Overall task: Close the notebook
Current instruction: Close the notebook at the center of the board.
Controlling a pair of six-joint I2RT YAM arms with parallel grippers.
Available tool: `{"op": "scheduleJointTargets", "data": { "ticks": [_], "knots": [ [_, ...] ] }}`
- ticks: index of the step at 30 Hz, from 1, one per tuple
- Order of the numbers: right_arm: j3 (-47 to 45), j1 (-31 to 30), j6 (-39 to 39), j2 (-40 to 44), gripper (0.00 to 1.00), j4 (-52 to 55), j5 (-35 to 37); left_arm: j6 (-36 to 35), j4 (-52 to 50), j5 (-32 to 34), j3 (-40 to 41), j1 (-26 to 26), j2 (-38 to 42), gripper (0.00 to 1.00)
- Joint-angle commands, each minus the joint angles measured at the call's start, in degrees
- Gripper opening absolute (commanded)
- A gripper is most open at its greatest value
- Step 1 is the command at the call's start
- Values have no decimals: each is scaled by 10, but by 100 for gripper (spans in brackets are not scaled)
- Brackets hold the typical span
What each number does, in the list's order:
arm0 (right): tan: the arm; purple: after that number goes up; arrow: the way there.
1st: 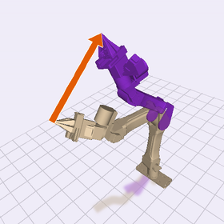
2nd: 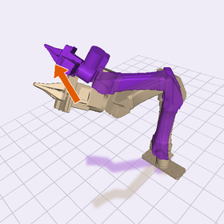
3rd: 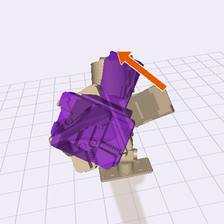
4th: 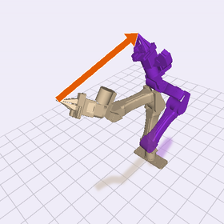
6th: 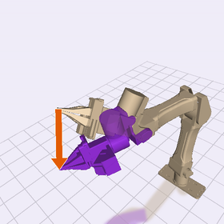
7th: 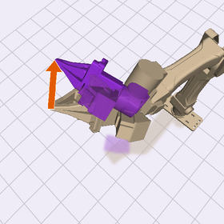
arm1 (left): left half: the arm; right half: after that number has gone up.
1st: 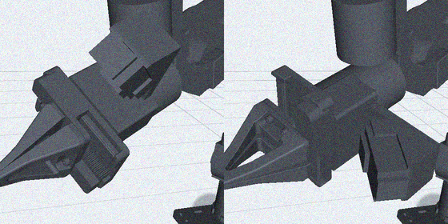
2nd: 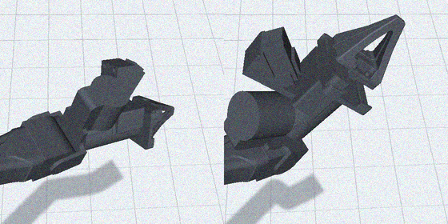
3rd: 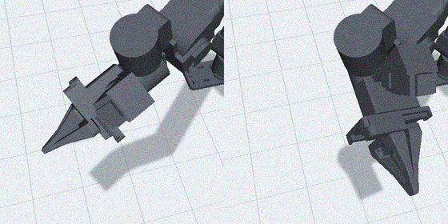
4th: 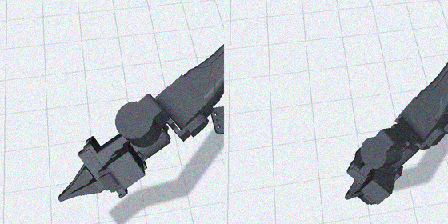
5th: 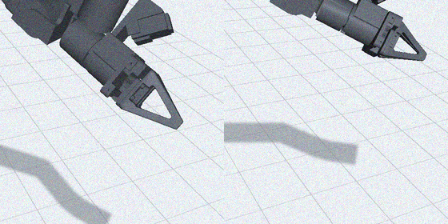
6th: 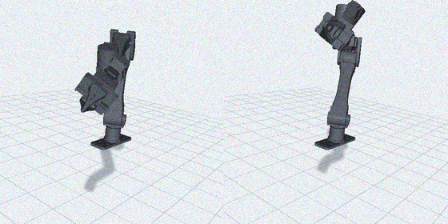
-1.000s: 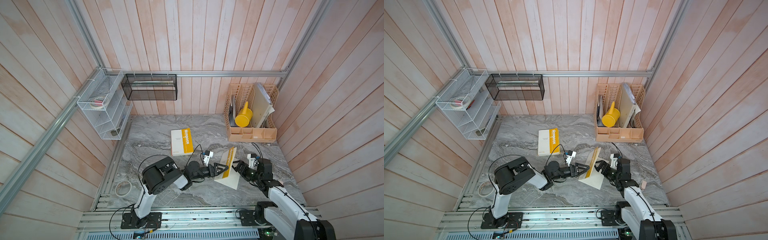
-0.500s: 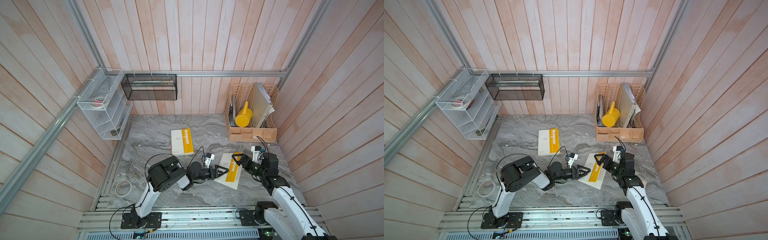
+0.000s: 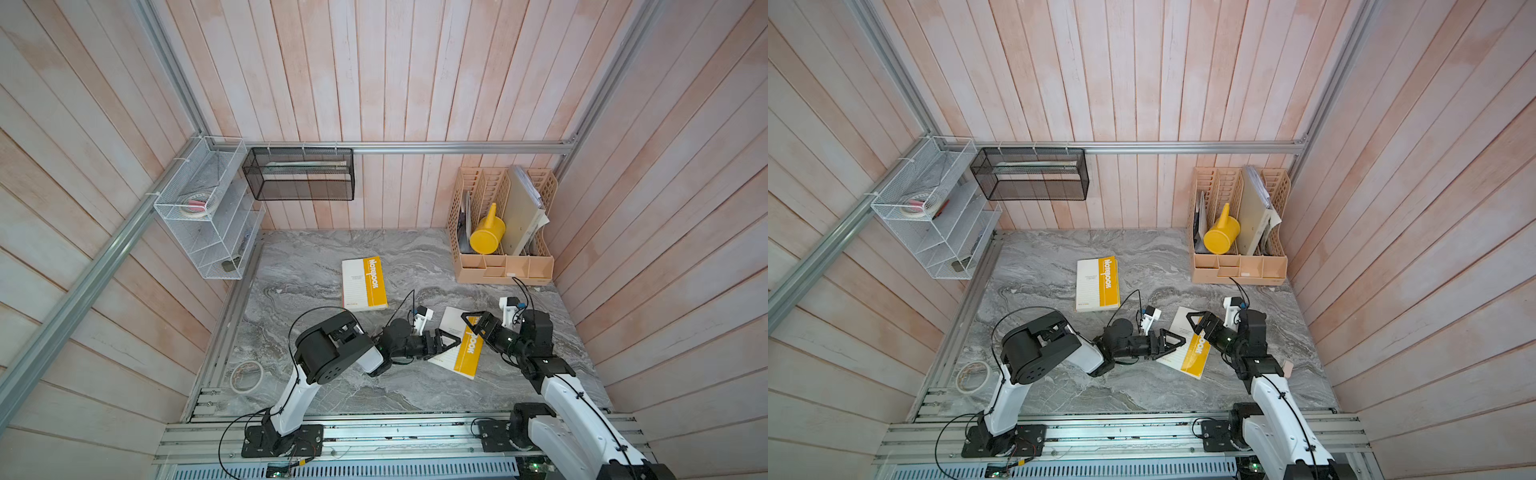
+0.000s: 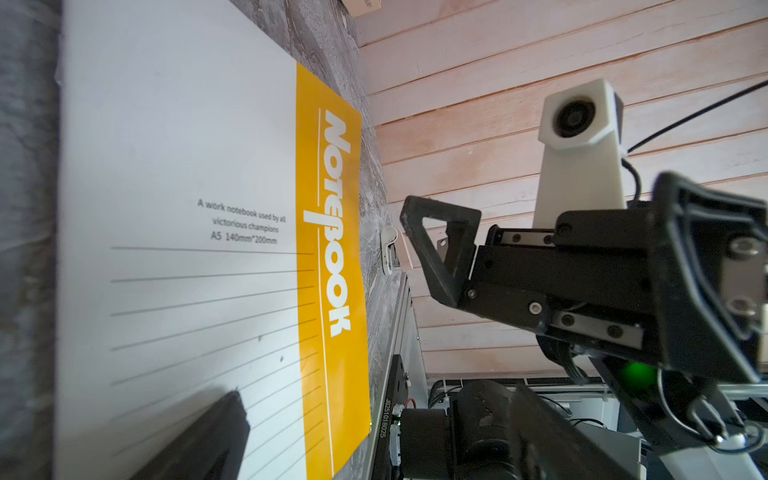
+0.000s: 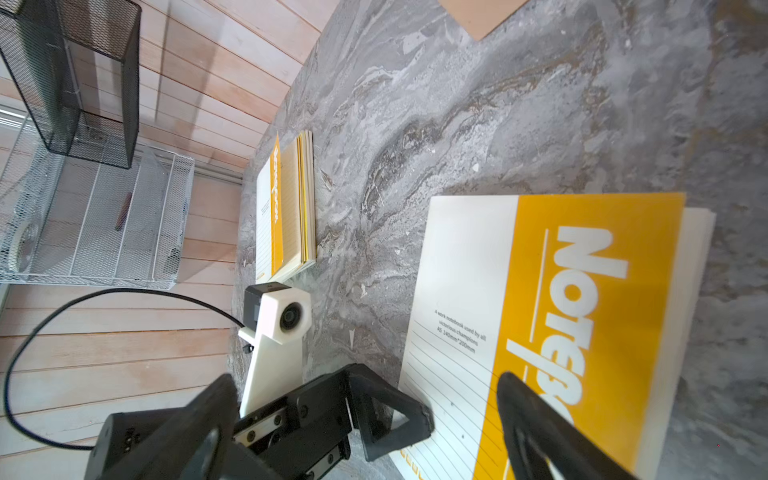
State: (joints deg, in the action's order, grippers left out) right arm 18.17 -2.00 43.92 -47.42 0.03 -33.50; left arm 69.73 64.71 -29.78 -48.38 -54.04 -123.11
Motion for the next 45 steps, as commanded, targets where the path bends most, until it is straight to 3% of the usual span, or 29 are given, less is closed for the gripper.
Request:
{"op": "scheduleJointTargets", "data": {
  "ticks": [1, 15, 33, 39, 45],
  "knots": [
    [-24, -3, 12, -13, 98, -33, -16, -21, -71, 14, -2, -2, -5, 100],
    [-59, -6, -1, -65, 98, -50, 0, -40, -99, 23, -9, -2, 25, 100],
    [-62, -6, -23, -104, 98, -42, 24, -159, -391, 87, -3, 16, 153, 100],
    [-62, -7, -20, -95, 98, -38, 23, -179, -384, 70, -6, 35, 150, 100],
    [-60, -7, -22, -91, 98, -35, 18, -166, -396, 52, -42, 48, 110, 82]
  ]
}}
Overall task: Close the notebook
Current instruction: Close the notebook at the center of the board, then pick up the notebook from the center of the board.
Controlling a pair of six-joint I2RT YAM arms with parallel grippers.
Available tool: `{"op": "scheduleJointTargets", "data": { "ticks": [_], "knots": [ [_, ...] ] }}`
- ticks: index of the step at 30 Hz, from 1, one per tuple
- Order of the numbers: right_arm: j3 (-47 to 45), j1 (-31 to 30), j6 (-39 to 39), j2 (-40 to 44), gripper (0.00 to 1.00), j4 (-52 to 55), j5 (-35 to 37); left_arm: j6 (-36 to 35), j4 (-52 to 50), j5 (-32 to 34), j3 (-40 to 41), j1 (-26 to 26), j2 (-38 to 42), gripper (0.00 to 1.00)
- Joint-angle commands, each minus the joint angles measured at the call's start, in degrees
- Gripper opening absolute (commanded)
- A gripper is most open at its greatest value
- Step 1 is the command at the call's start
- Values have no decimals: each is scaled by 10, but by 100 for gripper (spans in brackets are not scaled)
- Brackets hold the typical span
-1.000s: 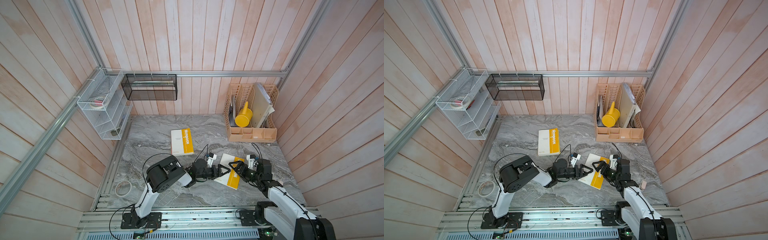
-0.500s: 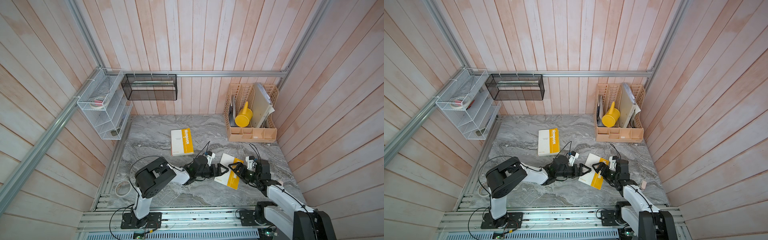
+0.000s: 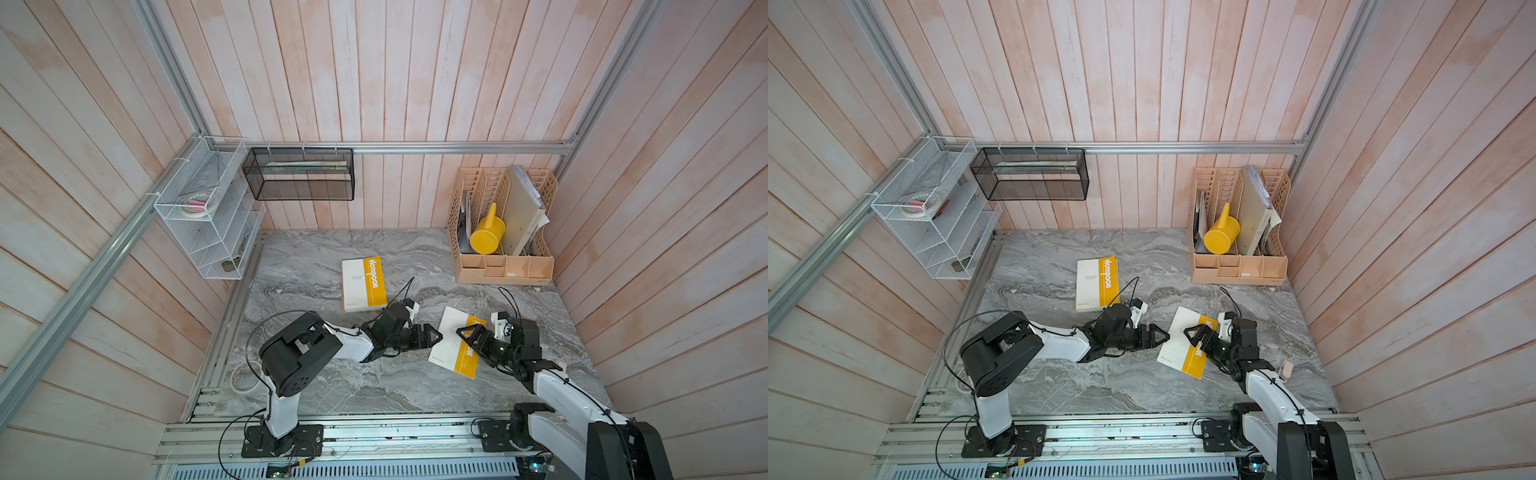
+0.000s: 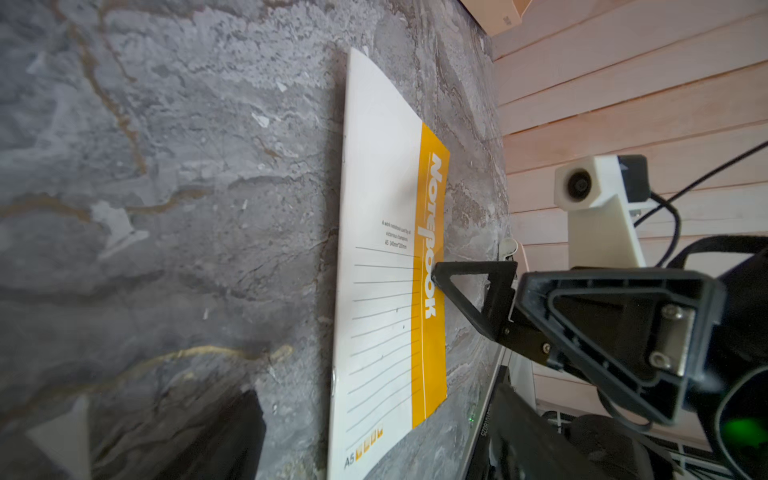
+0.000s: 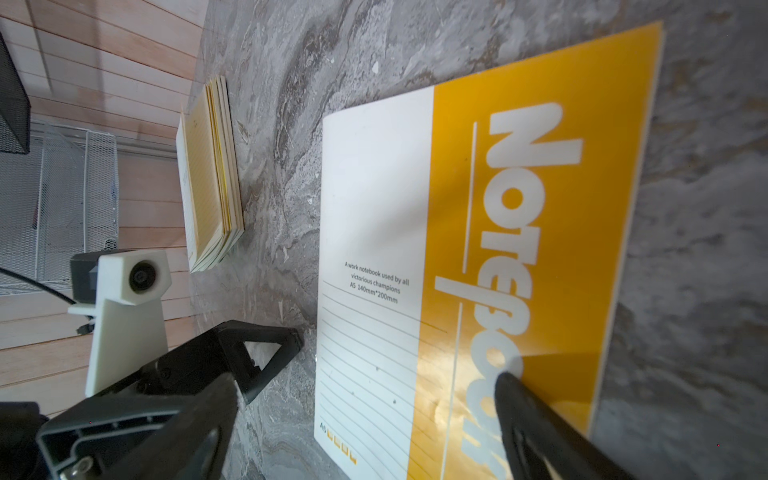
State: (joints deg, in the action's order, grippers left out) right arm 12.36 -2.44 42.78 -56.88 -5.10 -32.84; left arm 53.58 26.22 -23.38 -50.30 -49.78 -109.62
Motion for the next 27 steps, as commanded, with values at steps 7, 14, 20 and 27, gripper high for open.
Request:
{"op": "scheduleJointTargets", "data": {
  "ticks": [7, 14, 20, 27],
  "knots": [
    [-1, -2, -12, 13, 98, 22, 12, 55, 14, -75, -54, 23, -87, 65],
    [0, -2, -13, 10, 98, 19, 7, 57, 18, -100, -65, 30, -108, 58],
    [3, -2, -14, 5, 98, 17, 3, 69, 24, -121, -81, 30, -129, 52],
    [1, -2, -15, 6, 98, 15, 2, 75, 38, -138, -91, 30, -146, 48]
  ]
}}
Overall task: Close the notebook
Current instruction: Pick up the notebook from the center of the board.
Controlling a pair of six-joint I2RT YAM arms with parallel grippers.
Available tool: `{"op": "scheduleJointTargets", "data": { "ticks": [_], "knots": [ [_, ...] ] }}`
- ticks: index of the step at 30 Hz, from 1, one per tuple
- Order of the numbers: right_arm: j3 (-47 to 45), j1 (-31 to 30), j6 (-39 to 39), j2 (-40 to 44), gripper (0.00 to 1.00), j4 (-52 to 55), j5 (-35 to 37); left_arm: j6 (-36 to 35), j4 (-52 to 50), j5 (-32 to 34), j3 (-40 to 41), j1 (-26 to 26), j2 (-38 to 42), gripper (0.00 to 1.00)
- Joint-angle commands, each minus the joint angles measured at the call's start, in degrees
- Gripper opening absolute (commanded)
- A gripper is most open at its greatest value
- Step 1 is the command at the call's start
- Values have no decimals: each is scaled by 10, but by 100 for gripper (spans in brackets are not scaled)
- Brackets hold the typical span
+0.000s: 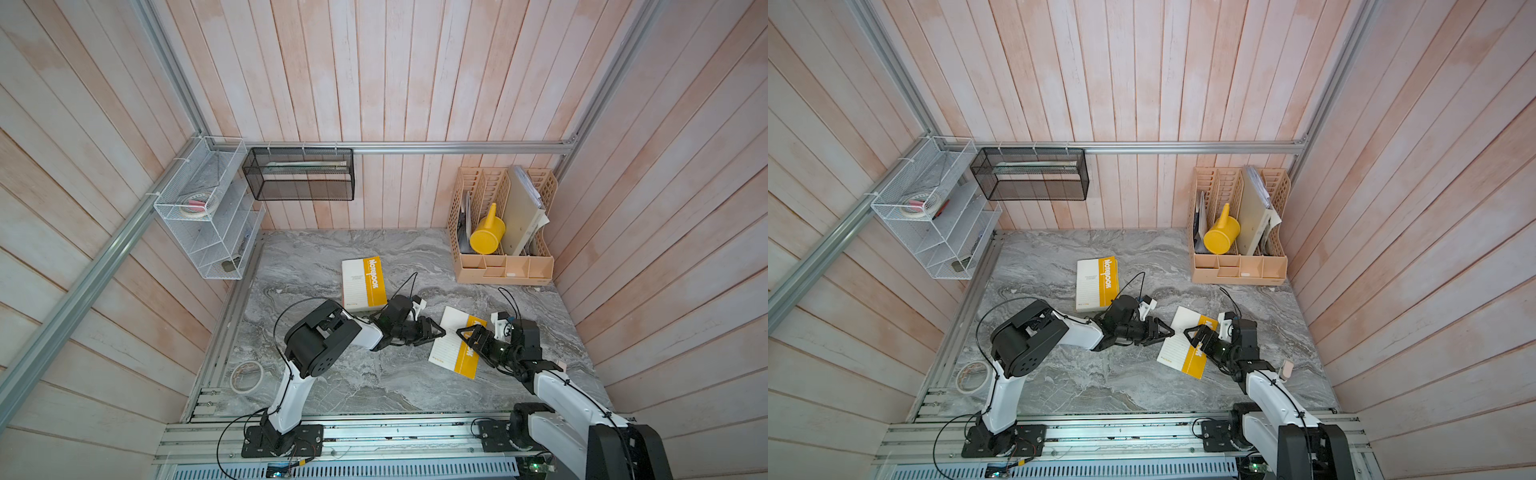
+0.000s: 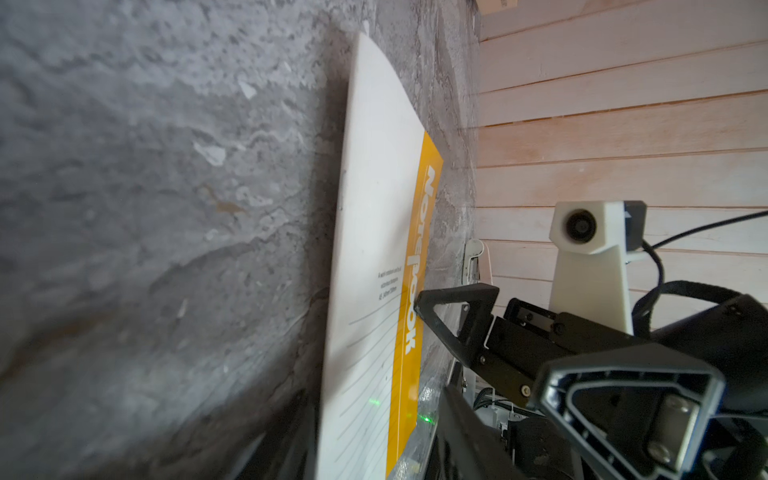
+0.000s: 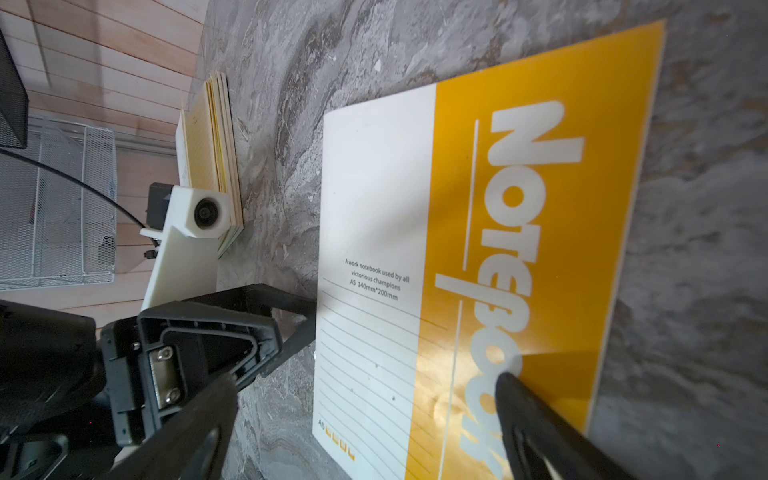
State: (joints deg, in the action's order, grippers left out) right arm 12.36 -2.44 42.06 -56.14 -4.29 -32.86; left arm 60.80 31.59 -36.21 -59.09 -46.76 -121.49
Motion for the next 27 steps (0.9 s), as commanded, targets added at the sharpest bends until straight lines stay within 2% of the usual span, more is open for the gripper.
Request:
{"op": "scheduleJointTargets", "data": {
  "ticks": [1, 8, 16, 27],
  "knots": [
    [1, -3, -8, -2, 98, 7, 2, 7, -11, -13, -2, 0, -29, 47],
    [-3, -3, -8, -2, 98, 4, 1, 28, 56, -45, 4, 0, -35, 38],
    [-5, -2, -6, -5, 98, -1, 0, 29, 63, -54, 3, 0, -26, 21],
    [-9, -3, 0, 7, 98, -13, -11, 34, 75, -65, 7, 0, -9, 9]
  ]
}}
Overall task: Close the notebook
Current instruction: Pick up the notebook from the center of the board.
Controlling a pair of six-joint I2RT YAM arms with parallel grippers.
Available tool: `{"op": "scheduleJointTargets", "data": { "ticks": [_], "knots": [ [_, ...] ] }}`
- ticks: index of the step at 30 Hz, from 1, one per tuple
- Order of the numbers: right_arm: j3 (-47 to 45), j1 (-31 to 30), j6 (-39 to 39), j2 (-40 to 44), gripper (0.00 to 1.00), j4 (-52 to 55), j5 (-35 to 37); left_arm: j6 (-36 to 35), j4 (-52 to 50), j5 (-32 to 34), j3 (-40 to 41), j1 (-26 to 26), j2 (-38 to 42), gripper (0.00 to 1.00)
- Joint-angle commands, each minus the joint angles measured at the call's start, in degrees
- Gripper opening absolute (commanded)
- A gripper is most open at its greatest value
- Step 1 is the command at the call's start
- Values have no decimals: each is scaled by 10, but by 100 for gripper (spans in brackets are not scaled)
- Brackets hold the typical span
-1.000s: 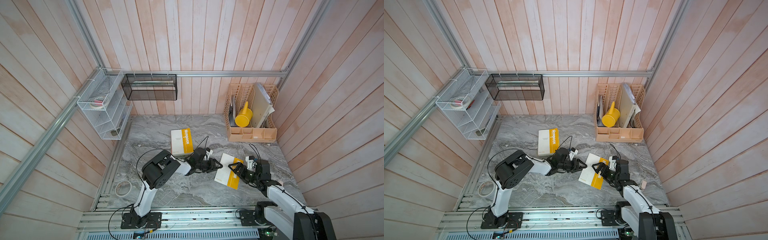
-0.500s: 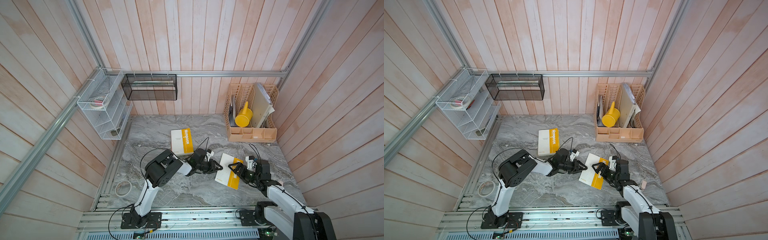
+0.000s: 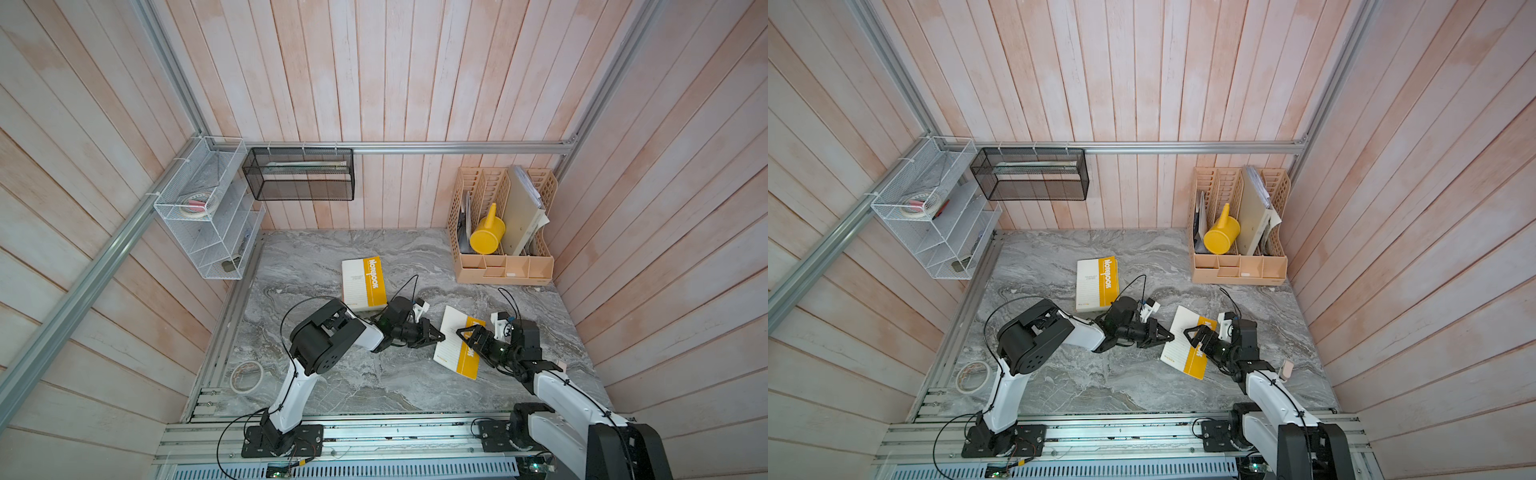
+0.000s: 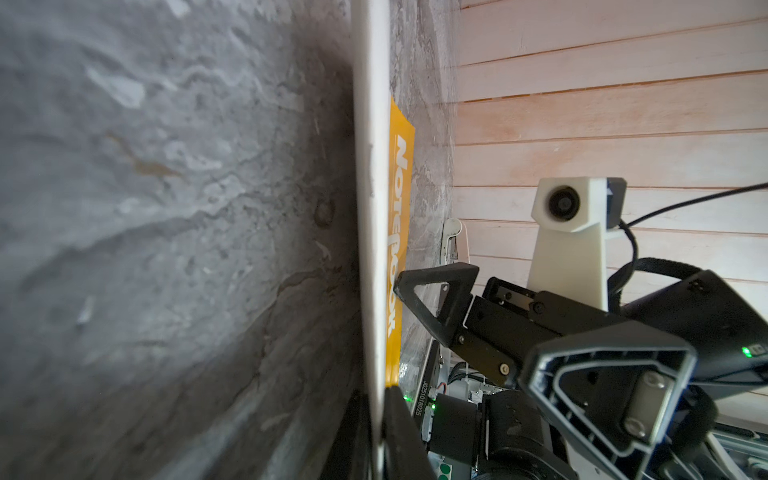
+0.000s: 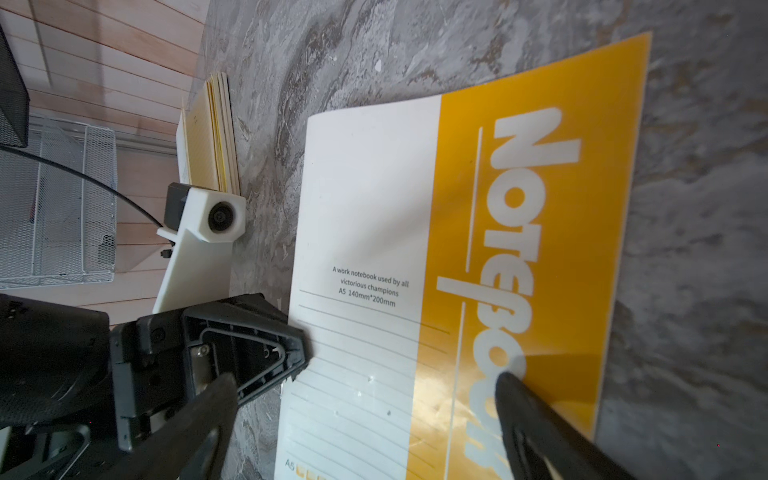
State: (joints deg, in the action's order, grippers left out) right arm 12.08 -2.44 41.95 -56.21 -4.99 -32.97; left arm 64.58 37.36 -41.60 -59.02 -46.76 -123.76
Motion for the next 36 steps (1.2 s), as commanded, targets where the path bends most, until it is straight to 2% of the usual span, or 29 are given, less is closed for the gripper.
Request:
{"op": "scheduleJointTargets", "data": {
  "ticks": [1, 7, 13, 20, 28, 36],
  "knots": [
    [-5, -3, 1, 11, 98, -4, -12, -4, 17, -12, 6, 0, 16, 7],
    [9, -3, -1, 45, 98, 21, -12, -23, -20, -3, 2, 0, 44, 0],
    [41, -15, -20, 67, 98, 70, 2, -87, -117, 24, -13, 0, 76, 0],
    [70, -43, -11, 104, 98, 90, 15, -195, -275, 78, -49, 13, 153, 0],
    [98, -86, 2, 83, 98, 71, 35, -241, -351, 89, -43, 75, 244, 0],
    [127, -113, 1, 41, 98, 42, 43, -276, -408, 79, -36, 173, 324, 0]
  ]
}}
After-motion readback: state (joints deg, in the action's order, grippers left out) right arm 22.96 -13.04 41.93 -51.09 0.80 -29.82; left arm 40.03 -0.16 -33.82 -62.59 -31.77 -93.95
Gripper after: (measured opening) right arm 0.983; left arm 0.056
